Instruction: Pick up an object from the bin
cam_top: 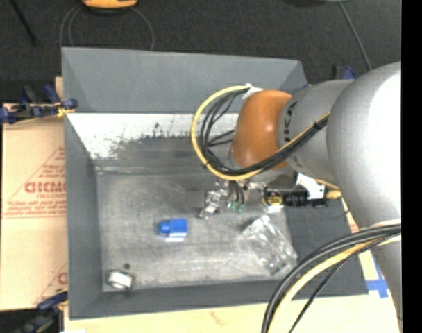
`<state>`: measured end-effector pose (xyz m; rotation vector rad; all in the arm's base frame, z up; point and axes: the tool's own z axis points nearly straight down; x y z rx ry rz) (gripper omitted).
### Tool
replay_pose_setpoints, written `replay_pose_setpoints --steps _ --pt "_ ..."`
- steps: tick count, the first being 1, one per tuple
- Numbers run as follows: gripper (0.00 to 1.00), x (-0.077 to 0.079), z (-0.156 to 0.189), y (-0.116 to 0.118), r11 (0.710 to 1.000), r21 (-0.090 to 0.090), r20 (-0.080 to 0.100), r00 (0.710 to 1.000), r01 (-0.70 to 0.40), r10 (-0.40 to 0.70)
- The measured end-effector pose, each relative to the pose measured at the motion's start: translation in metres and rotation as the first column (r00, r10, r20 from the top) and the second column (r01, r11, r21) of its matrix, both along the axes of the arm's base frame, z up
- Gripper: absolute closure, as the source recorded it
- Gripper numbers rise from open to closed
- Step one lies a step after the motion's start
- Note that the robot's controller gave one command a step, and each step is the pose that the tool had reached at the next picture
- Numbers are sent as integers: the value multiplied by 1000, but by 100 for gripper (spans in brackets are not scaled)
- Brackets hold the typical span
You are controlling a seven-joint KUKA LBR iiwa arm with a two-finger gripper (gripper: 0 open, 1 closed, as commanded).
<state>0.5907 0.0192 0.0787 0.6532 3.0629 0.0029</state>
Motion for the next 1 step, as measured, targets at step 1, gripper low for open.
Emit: replay_pose_setpoints --steps 1 --pt "100 3 97 -1 1000 1 2 1000 -7 7"
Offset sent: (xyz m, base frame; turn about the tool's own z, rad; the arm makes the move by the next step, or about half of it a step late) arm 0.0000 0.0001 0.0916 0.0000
